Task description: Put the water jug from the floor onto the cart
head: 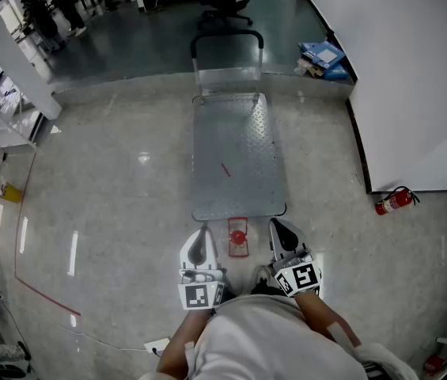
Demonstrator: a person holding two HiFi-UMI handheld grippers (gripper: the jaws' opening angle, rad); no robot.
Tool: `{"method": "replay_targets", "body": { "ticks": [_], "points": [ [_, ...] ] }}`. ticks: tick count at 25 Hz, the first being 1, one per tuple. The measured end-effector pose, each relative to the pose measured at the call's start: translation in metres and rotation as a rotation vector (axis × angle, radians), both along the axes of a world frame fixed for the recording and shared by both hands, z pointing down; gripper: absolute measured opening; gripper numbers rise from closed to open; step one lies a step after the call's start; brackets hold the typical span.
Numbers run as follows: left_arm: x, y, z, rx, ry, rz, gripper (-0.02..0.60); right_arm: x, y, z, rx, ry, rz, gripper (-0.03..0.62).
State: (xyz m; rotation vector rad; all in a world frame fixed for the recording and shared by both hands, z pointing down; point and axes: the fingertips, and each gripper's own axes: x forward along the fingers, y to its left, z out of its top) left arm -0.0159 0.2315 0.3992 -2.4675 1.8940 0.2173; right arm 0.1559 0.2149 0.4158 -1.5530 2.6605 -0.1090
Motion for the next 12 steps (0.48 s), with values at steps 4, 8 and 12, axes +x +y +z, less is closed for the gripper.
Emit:
{"method": "replay_targets", "body": {
  "ticks": [4, 8, 12],
  "points": [
    [-0.0001, -0.0020, 0.0002, 0.007, -0.004, 0.001, 0.003, -0.0009, -0.0016, 0.0023, 0.002, -0.001, -0.004, 0.003],
    [-0.0004, -0.0042, -0.0001, 0.001, 0.000, 0.003, 0.003, -0.0010, -0.0035, 0.0036, -0.001, -0.001, -0.004, 0.003],
    [0.0003, -0.0053, -0.0013, 0.013, -0.009, 0.007, 0.003, -0.0010, -0.0041, 0.0063, -0.009, 0.004, -0.008, 0.003]
  ]
}}
